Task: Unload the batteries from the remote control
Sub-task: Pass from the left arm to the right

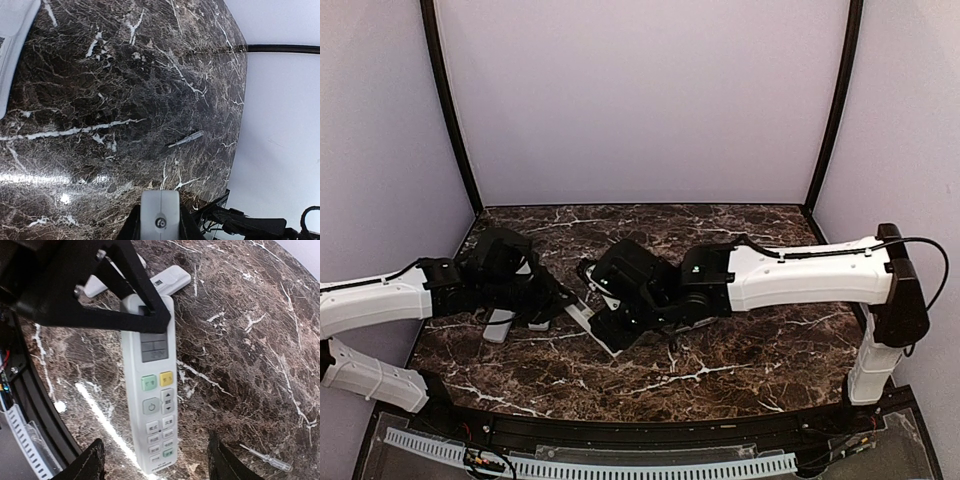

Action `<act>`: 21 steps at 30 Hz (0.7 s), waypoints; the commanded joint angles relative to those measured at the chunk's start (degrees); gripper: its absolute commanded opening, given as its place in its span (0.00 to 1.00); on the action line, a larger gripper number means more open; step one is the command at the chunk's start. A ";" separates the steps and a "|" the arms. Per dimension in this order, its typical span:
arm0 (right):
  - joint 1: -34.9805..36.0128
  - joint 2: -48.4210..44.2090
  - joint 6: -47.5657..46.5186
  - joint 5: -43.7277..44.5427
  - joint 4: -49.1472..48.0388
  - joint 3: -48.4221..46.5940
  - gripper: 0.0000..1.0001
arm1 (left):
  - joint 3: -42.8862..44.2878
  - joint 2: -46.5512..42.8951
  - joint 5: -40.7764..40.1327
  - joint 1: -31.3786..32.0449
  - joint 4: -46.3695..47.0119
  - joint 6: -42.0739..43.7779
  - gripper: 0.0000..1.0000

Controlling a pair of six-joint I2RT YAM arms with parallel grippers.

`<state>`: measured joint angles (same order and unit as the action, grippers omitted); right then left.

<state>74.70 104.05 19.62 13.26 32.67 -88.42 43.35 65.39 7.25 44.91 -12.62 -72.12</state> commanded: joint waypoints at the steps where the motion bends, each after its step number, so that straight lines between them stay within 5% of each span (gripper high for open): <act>1: 1.49 3.83 2.10 9.14 4.40 -3.76 0.64 | 2.39 0.18 -0.99 0.12 -7.07 -5.97 0.00; 21: 4.66 13.54 3.56 14.21 7.14 -9.23 0.54 | 3.28 0.44 0.17 0.07 -10.12 -12.05 0.00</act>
<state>79.05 115.44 21.71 24.56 38.02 -96.12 46.92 68.18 7.64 44.91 -21.58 -82.56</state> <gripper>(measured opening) 0.552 0.209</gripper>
